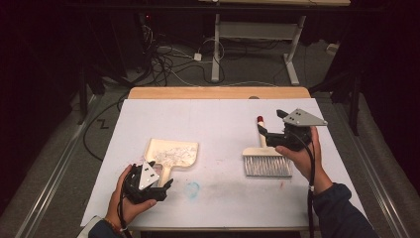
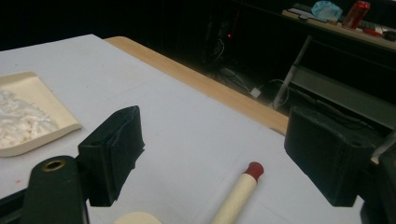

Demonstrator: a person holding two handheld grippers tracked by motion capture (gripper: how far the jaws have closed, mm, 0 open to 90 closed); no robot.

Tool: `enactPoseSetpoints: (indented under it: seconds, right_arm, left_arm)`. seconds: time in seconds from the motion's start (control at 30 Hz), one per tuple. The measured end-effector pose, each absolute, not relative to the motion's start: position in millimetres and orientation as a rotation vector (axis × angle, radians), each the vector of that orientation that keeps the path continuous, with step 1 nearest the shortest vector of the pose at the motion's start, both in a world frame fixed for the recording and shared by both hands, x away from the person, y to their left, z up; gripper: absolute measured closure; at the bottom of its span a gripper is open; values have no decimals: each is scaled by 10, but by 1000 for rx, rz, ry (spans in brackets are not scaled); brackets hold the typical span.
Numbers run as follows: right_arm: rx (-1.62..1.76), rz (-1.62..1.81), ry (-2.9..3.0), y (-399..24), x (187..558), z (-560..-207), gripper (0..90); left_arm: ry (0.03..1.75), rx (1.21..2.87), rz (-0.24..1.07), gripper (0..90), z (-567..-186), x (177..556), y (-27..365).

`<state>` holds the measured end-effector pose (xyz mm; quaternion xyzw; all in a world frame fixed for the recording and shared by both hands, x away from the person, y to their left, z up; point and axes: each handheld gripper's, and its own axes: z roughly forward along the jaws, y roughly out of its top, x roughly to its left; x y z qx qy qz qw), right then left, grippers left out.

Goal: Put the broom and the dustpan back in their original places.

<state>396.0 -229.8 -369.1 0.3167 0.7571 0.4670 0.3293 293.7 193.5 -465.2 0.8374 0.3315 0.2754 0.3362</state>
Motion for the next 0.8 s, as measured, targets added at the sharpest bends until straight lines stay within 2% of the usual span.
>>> enactPoseSetpoints:
  seconds: [0.43,0.8]
  right_arm:
    - [755,1200,1989,-2313,3664,-3719,204]
    - [749,1198,1983,-2499,3465,-3769,204]
  left_arm:
    - [856,2186,721,183,-4643,2931,1926]
    - [852,2192,719,183,-4650,2931,1916]
